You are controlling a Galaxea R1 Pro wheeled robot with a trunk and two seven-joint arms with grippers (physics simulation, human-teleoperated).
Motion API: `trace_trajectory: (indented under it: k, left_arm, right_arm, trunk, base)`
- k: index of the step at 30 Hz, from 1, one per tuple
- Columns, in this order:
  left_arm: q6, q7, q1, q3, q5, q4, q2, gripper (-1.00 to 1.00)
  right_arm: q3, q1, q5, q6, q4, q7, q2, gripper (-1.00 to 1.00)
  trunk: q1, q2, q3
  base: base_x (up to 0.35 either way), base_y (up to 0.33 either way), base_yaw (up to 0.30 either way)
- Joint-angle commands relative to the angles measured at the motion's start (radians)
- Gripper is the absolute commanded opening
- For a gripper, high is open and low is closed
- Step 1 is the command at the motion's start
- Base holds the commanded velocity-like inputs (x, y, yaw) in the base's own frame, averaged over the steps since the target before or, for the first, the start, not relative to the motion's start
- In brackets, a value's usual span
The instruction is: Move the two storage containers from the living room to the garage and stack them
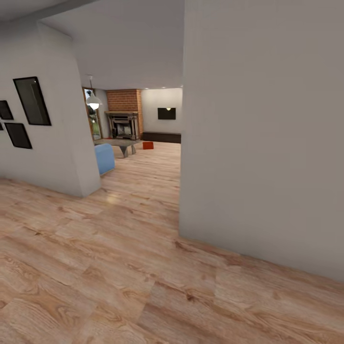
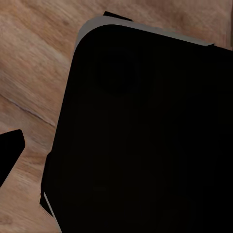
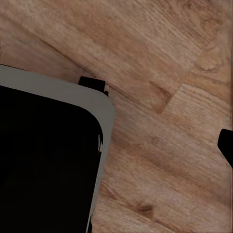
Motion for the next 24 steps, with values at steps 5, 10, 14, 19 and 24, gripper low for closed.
trace_trajectory:
  k: [5, 10, 14, 19, 24]
  left_arm:
    - [-0.002, 0.001, 0.000, 0.001, 0.004, -0.001, 0.000, 1.00]
    - [-0.001, 0.001, 0.000, 0.001, 0.004, -0.001, 0.000, 1.00]
    - [-0.001, 0.001, 0.000, 0.001, 0.004, -0.001, 0.000, 1.00]
    - [-0.001, 0.001, 0.000, 0.001, 0.004, -0.001, 0.000, 1.00]
    - [-0.001, 0.001, 0.000, 0.001, 0.004, -0.001, 0.000, 1.00]
  right_arm:
    - [0.009, 0.000, -0.007, -0.003, 0.000, 0.001, 0.000, 1.00]
    - [0.009, 0.000, -0.006, -0.003, 0.000, 0.001, 0.000, 1.00]
    - [0.010, 0.000, -0.006, -0.003, 0.000, 0.001, 0.000, 1.00]
    - [0.010, 0.000, -0.006, -0.003, 0.000, 0.001, 0.000, 1.00]
    - [0.009, 0.000, -0.006, -0.004, 0.000, 0.001, 0.000, 1.00]
  trunk:
    - [0.001, 0.000, -0.001]
    - [0.001, 0.000, -0.001]
    - [0.001, 0.000, -0.001]
    - [0.001, 0.000, -0.001]
    - [0.001, 0.000, -0.001]
  base:
    - [0.322, 0.000, 0.250]
    - [0.322, 0.000, 0.266]
    - [0.322, 0.000, 0.268]
    - [0.322, 0.000, 0.268]
    - [0.322, 0.000, 0.269]
